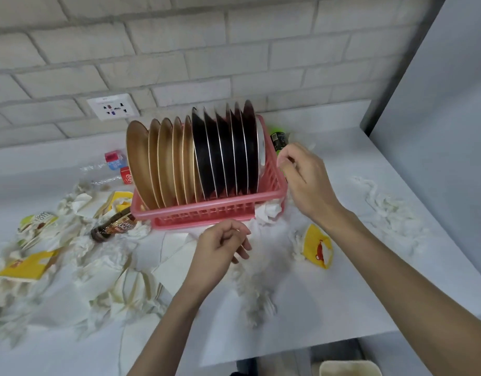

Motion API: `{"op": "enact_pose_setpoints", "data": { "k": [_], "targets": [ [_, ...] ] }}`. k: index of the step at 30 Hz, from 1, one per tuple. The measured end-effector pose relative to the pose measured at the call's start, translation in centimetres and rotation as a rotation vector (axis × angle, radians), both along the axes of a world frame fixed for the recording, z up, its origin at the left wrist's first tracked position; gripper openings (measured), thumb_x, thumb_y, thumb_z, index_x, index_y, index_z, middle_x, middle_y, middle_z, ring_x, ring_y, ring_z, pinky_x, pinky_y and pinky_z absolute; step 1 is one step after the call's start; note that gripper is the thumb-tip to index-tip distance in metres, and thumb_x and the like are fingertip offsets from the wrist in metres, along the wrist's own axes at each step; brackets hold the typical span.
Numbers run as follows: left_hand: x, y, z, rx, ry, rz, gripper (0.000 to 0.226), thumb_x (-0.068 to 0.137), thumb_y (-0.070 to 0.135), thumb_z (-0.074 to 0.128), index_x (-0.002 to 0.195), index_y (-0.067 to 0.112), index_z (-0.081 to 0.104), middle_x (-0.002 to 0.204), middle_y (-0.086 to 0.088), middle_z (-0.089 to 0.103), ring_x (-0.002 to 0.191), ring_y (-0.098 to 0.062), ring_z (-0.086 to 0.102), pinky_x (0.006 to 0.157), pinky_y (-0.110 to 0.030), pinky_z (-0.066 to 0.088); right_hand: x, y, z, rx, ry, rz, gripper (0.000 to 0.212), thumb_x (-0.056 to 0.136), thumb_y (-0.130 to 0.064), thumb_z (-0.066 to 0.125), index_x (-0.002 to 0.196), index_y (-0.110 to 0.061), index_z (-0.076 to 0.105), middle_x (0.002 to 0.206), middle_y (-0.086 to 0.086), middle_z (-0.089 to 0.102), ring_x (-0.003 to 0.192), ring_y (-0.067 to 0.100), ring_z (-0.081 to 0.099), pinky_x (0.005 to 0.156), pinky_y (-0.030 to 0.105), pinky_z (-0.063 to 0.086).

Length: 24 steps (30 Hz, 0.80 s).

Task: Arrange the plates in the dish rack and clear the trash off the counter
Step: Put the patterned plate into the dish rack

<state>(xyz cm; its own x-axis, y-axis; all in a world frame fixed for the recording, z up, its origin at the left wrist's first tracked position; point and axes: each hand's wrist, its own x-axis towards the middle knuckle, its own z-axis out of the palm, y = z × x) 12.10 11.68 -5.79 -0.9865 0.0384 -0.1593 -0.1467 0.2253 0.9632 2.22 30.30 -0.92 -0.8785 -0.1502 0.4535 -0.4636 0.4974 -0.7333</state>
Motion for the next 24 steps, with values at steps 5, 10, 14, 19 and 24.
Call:
{"op": "enact_pose_setpoints", "data": {
  "k": [5,10,14,19,24],
  "targets": [
    [3.5,-1.8,1.0,-0.024,0.067,0.064,0.020,0.099,0.002,0.050,0.090,0.010,0.066,0.072,-0.006,0.070,0.063,-0.022,0.067,0.056,-0.027,0.048,6.8,-2.4,-1.3,0.084,-0.080,0.205,0.022,0.088,-0.008,0.043,0.067,-0.007,0.048,0.065,0.001,0.050,0.065,0.017,0.047,0.062,0.038,0.039],
    [8.4,-4.2,1.6,-0.059,0.072,0.127,0.022,0.098,0.002,0.051,0.089,0.013,0.068,0.072,-0.005,0.070,0.063,-0.021,0.066,0.055,-0.023,0.047,11.4,-5.9,-2.2,0.112,-0.119,0.312,0.022,0.091,-0.012,0.045,0.071,-0.008,0.051,0.067,0.001,0.054,0.067,0.019,0.050,0.064,0.045,0.043],
    [12.1,-7.0,1.6,-0.065,0.082,0.198,0.021,0.097,0.001,0.052,0.089,0.012,0.068,0.075,-0.008,0.070,0.064,-0.023,0.067,0.055,-0.022,0.047,14.0,-9.4,-2.0,0.128,-0.137,0.381,0.023,0.095,-0.013,0.047,0.073,-0.009,0.053,0.069,-0.001,0.055,0.067,0.018,0.051,0.065,0.046,0.044],
    [15.6,-11.2,1.1,-0.096,0.098,0.278,0.022,0.098,0.003,0.053,0.088,0.015,0.068,0.074,-0.006,0.070,0.065,-0.023,0.067,0.056,-0.024,0.047,16.9,-14.1,-2.2,0.154,-0.156,0.442,0.019,0.094,-0.016,0.046,0.077,-0.014,0.054,0.072,-0.003,0.056,0.070,0.017,0.052,0.066,0.045,0.045],
    [18.5,-16.4,0.2,-0.132,0.084,0.331,0.020,0.095,0.003,0.055,0.086,0.014,0.070,0.074,-0.004,0.071,0.065,-0.021,0.067,0.057,-0.026,0.049,19.5,-19.2,-3.6,0.162,-0.212,0.496,0.014,0.097,-0.018,0.047,0.085,-0.016,0.055,0.079,-0.003,0.056,0.073,0.018,0.053,0.067,0.041,0.045]
  ]
}}
